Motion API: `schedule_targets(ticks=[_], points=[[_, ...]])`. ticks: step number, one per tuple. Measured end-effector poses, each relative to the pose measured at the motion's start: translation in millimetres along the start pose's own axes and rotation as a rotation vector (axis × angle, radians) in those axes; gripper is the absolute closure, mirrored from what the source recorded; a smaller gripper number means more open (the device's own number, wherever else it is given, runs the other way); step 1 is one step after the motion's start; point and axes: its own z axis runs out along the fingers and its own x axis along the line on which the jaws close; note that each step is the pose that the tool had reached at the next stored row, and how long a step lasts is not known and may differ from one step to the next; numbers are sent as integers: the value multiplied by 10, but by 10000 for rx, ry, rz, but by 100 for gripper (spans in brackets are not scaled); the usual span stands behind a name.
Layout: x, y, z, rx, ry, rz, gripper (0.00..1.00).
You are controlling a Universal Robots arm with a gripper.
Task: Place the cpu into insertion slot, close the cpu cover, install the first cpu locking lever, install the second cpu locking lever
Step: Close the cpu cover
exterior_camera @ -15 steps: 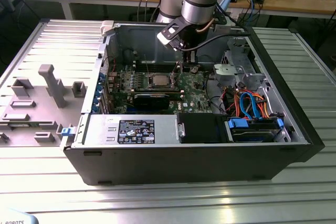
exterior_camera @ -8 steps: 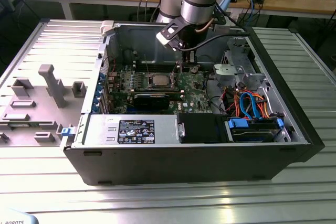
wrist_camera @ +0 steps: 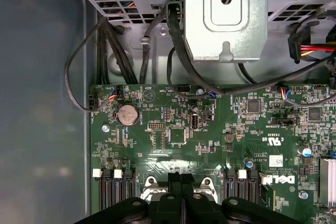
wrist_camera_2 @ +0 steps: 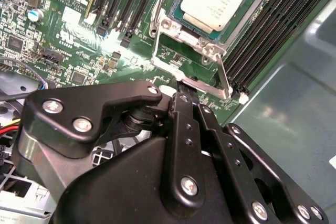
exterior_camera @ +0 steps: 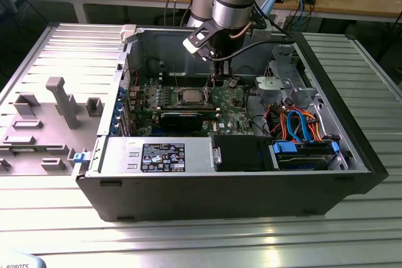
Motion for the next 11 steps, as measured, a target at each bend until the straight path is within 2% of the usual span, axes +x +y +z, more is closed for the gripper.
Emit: schedule_targets(ticks=[11], points=[[0,-123,1,0,1,-9,89]])
